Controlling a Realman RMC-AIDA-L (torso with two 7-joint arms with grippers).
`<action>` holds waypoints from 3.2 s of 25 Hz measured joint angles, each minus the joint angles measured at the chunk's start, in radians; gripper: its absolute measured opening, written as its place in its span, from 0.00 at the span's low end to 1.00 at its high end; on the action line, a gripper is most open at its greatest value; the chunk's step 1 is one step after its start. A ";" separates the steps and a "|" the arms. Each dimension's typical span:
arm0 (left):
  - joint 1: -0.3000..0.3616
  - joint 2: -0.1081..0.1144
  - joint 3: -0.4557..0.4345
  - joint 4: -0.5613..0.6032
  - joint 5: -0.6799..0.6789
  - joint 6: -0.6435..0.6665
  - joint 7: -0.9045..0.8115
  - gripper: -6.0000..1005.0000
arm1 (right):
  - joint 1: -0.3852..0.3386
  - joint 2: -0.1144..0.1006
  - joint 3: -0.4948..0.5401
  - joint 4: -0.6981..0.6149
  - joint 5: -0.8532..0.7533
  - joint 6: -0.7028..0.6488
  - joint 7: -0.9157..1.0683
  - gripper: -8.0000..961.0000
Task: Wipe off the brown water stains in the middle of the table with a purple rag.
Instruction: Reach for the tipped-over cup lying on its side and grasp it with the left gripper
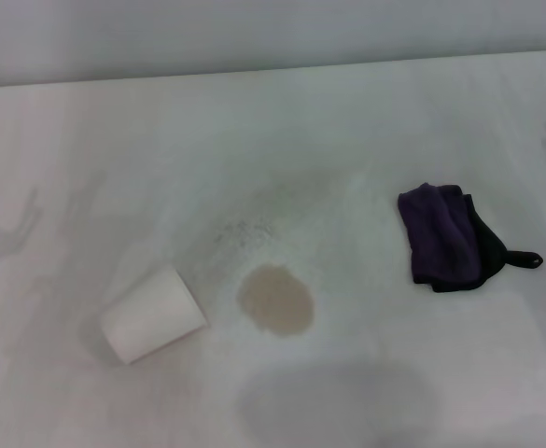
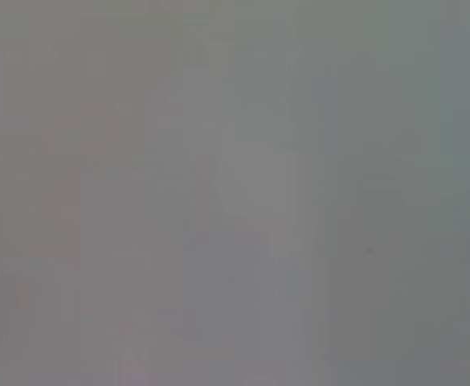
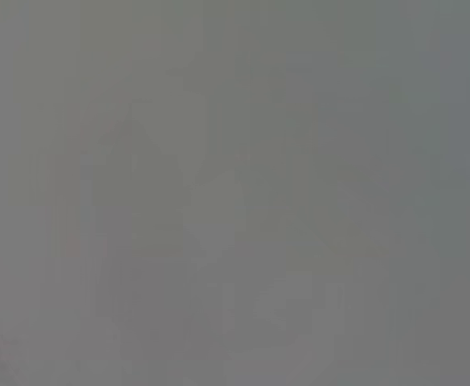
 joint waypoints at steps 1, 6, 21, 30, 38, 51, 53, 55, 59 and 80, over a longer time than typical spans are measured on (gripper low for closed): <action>0.000 0.000 0.000 0.000 0.000 0.000 -0.001 0.89 | 0.000 0.000 0.000 -0.001 0.000 -0.001 0.000 0.88; 0.000 0.000 0.000 0.000 0.000 0.000 -0.002 0.89 | 0.002 0.000 0.000 -0.002 0.000 -0.009 0.000 0.88; -0.009 0.011 0.004 0.009 0.005 -0.023 -0.166 0.89 | 0.005 0.000 0.001 -0.011 0.000 -0.008 0.001 0.88; 0.034 0.022 0.055 0.201 0.148 -0.192 -0.431 0.89 | 0.004 -0.001 0.000 -0.022 0.000 -0.004 0.002 0.88; 0.117 0.044 0.049 0.584 0.498 -0.335 -0.910 0.89 | 0.017 0.000 0.002 -0.013 0.007 -0.002 0.003 0.88; 0.113 0.193 0.043 1.071 1.108 -0.136 -1.723 0.88 | 0.044 0.008 0.015 0.019 0.023 0.056 0.020 0.88; 0.089 0.209 0.043 1.123 1.195 -0.065 -1.784 0.88 | 0.043 0.009 0.015 0.020 0.027 0.076 0.057 0.88; 0.063 0.215 0.043 1.170 1.287 0.012 -1.834 0.88 | 0.043 0.009 0.015 0.021 0.030 0.081 0.073 0.88; 0.012 0.211 0.043 1.238 1.458 0.083 -1.904 0.88 | 0.040 0.010 0.015 0.045 0.049 0.130 0.109 0.88; -0.222 0.083 0.180 1.101 1.780 0.119 -1.872 0.88 | 0.021 0.011 0.015 0.147 0.073 0.190 0.136 0.88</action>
